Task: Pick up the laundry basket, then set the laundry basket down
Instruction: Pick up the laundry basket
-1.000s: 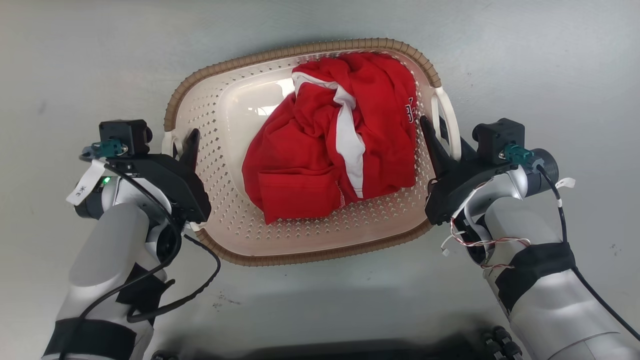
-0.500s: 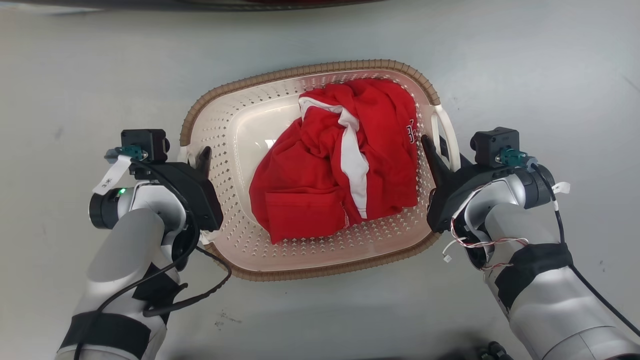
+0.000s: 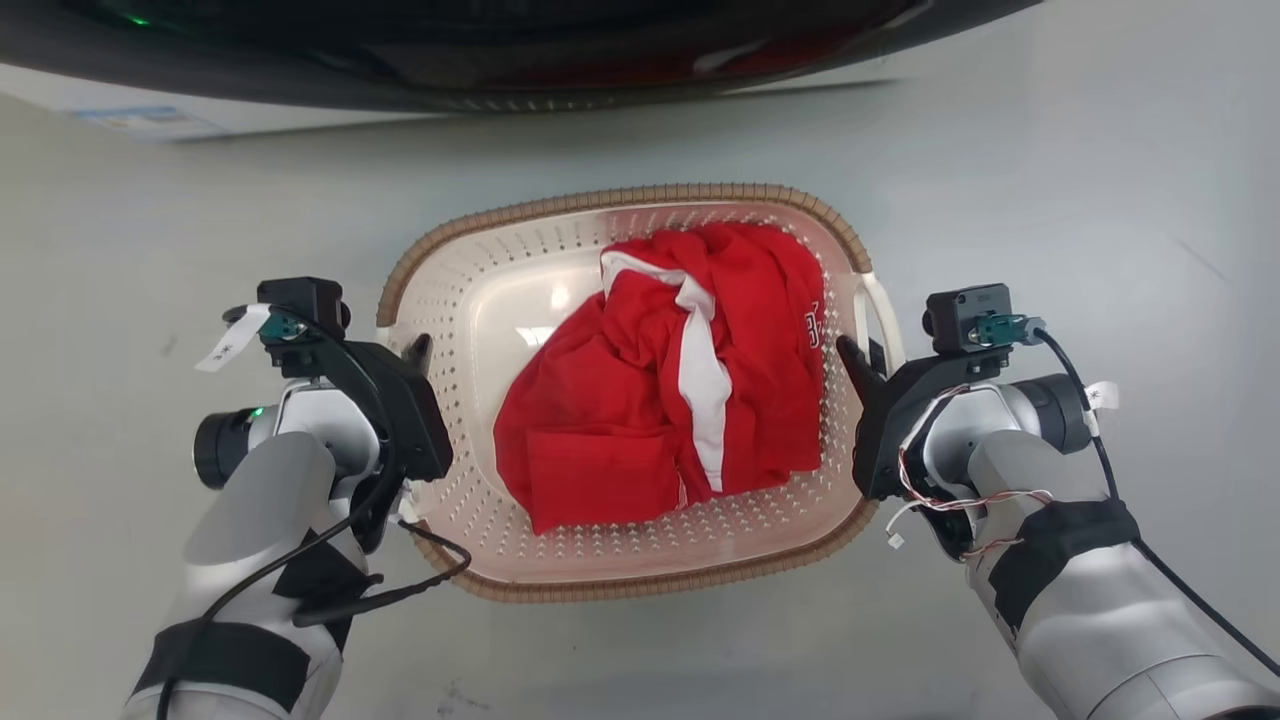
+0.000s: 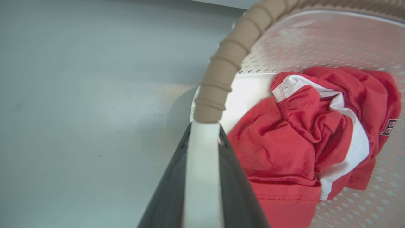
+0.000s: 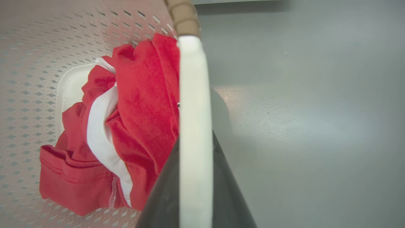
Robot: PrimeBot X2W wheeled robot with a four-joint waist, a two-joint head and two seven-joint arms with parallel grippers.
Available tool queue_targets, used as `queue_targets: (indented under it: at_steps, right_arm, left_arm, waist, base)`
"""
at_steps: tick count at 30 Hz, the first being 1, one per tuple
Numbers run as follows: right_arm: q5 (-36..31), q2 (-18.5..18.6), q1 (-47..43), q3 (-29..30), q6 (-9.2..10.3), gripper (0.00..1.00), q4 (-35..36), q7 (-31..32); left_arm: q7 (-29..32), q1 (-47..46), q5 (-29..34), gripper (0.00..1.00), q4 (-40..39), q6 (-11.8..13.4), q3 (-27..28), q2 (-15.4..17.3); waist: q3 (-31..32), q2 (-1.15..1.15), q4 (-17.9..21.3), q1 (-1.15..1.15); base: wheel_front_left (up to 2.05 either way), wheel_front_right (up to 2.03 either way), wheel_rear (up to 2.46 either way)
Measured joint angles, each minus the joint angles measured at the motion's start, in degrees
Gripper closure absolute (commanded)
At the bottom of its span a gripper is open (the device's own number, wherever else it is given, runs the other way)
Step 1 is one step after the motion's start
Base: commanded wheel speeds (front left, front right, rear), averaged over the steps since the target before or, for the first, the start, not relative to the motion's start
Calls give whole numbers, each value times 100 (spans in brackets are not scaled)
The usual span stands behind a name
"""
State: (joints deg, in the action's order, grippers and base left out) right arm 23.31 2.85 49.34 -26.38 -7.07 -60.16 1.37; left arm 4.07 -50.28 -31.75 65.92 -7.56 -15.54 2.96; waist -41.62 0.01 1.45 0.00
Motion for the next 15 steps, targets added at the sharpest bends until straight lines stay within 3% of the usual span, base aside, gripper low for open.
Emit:
queue_targets:
  at_steps: [15]
  right_arm:
    - [886, -4, -182, -449, -1, 100, -249, 1051]
  left_arm:
    - [786, 186, -352, 100, 479, 0, -76, -71]
  waist:
    - [1144, -1, 52, -1]
  base:
    - [0, 0, 0]
